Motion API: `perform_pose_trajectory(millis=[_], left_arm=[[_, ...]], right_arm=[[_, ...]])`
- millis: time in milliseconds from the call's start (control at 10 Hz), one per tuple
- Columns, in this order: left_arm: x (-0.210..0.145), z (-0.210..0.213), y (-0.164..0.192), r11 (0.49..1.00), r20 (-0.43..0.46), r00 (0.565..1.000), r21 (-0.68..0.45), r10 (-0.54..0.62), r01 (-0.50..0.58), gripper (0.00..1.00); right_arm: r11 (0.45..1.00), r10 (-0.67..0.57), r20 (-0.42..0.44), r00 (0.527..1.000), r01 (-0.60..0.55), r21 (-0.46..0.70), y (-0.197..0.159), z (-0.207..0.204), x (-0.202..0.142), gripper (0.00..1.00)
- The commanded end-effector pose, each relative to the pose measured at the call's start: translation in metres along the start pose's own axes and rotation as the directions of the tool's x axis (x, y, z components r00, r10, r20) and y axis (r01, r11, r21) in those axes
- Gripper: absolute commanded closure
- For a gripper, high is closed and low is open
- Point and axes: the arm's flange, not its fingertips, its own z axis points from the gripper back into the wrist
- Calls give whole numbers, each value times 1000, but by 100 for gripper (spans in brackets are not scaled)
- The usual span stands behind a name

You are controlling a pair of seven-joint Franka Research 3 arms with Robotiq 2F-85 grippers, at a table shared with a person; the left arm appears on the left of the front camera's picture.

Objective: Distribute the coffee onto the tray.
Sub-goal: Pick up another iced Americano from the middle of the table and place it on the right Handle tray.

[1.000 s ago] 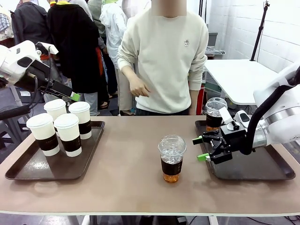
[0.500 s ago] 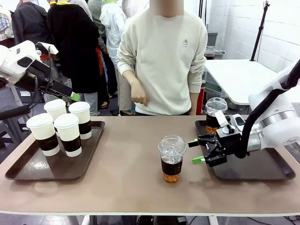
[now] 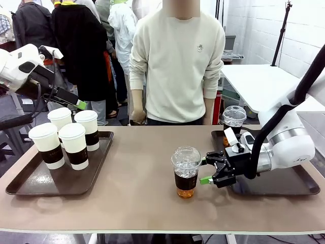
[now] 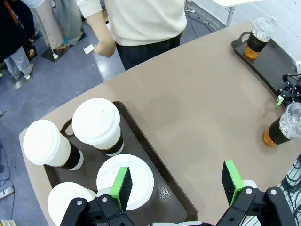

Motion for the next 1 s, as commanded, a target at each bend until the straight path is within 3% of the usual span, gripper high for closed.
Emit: perform_pose_trajectory(millis=[0, 900], left_arm=[[-1, -1, 2, 1000, 4, 1000, -8, 9, -9, 0], [-1, -1, 2, 1000, 4, 1000, -8, 9, -9, 0]], right_arm=[[1000, 17, 23, 1000, -17, 7, -5, -9, -2, 0], [995, 15, 42, 999, -19, 97, -5, -39, 2, 0]])
